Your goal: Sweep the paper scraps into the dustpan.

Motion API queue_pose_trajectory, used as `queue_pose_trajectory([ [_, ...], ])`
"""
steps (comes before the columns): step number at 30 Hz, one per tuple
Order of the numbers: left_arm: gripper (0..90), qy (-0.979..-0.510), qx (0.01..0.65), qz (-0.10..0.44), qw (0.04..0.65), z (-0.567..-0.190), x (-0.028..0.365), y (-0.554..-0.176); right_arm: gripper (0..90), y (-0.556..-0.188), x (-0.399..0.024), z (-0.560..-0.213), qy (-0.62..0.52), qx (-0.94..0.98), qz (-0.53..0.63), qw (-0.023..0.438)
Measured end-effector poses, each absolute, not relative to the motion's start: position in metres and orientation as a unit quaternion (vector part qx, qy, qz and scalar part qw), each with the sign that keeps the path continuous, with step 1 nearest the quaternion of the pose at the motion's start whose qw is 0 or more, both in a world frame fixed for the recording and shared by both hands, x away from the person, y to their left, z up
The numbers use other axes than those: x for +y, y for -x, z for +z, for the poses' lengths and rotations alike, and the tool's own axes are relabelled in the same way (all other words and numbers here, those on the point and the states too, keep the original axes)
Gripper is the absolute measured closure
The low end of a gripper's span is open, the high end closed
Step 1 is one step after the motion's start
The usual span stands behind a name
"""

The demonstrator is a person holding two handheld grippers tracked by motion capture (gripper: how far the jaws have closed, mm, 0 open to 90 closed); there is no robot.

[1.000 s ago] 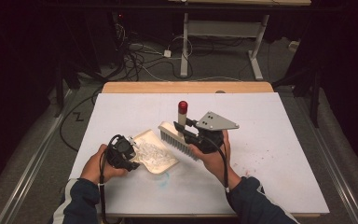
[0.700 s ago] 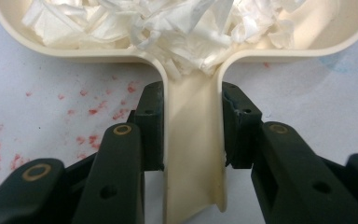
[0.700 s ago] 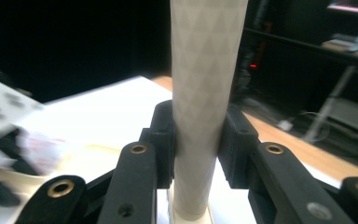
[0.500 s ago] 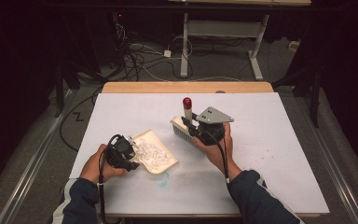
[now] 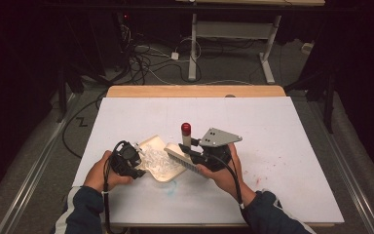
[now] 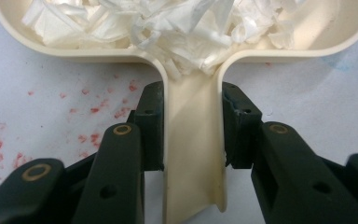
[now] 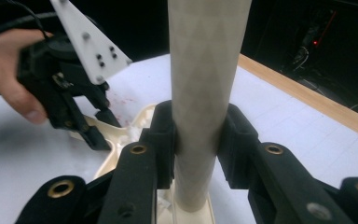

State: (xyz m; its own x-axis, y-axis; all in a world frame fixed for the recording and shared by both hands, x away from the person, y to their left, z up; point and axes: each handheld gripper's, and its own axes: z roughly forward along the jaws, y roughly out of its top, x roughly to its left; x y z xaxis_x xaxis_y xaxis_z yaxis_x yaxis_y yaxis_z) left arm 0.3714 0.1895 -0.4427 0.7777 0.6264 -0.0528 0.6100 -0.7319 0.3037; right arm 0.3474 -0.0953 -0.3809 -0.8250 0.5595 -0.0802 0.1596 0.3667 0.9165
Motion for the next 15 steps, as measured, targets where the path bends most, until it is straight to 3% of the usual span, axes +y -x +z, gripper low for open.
queue_pose_trajectory([
  [6,63.3,-0.929,0.334,0.027,0.155,-0.442,0.191,-0.371,70.9,-0.345,-0.107,-0.362,-0.225,0.791,0.527,0.215],
  [11,63.3,-0.930,0.332,0.027,0.156,-0.441,0.192,-0.371,70.9,-0.357,-0.114,-0.355,-0.240,0.781,0.532,0.221],
  [15,63.3,-0.930,0.333,0.025,0.155,-0.442,0.192,-0.371,70.9,-0.374,-0.114,-0.354,-0.246,0.776,0.522,0.254],
])
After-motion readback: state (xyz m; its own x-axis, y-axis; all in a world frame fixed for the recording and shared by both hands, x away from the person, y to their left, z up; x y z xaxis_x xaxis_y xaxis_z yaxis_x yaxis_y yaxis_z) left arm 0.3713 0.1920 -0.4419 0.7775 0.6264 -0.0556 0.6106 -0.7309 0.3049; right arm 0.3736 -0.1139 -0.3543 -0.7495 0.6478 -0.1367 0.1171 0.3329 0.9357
